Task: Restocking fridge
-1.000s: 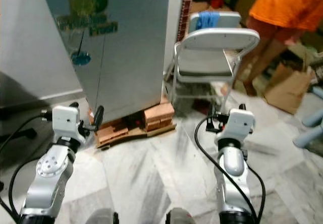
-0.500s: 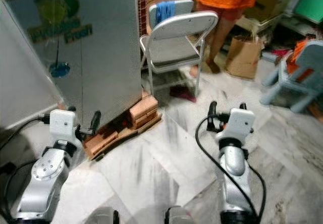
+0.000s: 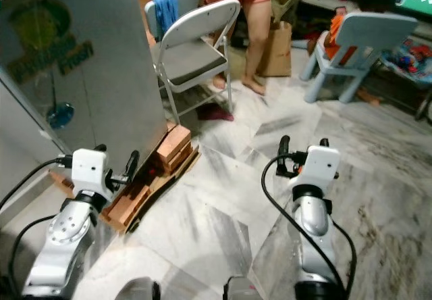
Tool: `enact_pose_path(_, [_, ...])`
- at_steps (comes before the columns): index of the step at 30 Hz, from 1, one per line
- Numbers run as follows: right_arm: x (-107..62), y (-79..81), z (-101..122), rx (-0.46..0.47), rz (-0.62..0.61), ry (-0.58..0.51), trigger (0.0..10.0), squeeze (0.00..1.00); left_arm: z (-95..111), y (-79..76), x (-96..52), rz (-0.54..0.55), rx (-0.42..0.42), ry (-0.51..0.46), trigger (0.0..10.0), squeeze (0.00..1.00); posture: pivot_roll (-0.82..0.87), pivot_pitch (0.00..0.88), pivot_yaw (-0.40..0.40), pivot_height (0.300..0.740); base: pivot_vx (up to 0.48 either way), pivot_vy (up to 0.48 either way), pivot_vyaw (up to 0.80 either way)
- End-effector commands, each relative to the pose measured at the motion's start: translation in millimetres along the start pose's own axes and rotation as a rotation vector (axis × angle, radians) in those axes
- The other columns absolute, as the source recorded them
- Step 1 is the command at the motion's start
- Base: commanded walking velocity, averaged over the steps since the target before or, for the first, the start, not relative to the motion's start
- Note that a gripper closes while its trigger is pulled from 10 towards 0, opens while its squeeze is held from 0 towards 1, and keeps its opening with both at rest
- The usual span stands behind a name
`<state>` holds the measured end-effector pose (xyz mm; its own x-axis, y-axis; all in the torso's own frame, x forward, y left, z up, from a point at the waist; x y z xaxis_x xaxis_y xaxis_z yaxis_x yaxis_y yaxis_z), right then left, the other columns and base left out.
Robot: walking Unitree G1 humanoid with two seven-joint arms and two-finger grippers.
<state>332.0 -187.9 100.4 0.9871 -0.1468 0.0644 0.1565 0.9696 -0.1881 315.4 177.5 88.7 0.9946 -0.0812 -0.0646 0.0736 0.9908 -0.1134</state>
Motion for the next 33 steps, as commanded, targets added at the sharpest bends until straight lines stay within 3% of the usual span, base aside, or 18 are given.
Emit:
enact_pose_path(1, [1.1,-12.2,-0.2,-0.018,-0.028,0.001,10.0,0.0,0.3,-8.5,0.0,-0.017,-0.005,-0.005,10.0,0.0,0.06,0.106,-0.02,0.74,0.0,0.48,-0.8])
enact_pose_path(7, [2.1,-11.2,-4.1,-0.022,-0.015,0.015,10.0,0.0,-3.6,-9.3,-3.8,-0.008,0.002,0.004,10.0,0.0,0.06,0.108,-0.024,0.74,0.0,0.48,-0.36])
enact_pose_path(12, [7.1,-11.1,1.5,-0.024,-0.012,-0.002,10.0,0.0,4.8,-17.5,0.3,-0.037,0.02,-0.021,10.0,0.0,0.06,0.111,-0.026,0.74,0.0,0.48,0.0])
enact_pose_path(18, [7.6,-11.6,1.0,-0.032,-0.008,-0.003,10.0,0.0,-0.7,-12.4,-1.0,-0.019,0.03,-0.006,10.0,0.0,0.06,0.11,-0.03,0.74,0.0,0.48,-0.56])
enact_pose_path(24, [7.5,-11.3,-2.5,-0.036,-0.006,0.008,10.0,0.0,4.0,-15.0,1.9,-0.024,0.032,-0.029,10.0,0.0,0.06,0.11,-0.033,0.74,0.0,0.469,0.0])
enact_pose_path(33, [8.6,-10.5,-3.2,-0.04,0.002,0.01,10.0,0.0,4.9,-23.6,6.0,-0.054,0.06,-0.045,10.0,0.0,0.06,0.112,-0.039,0.74,0.0,0.028,-0.12])
Point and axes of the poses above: a point about 5 cm out from each wrist's last joint towards the gripper, its own x axis pointing out of the wrist towards the gripper, its own z axis along the axis of the wrist's last joint, y = z × x, the point moved 6 cm from there along x, pointing out of the wrist towards the gripper, and after that the axes turned 15 degrees about -x, right-handed, at the moved point
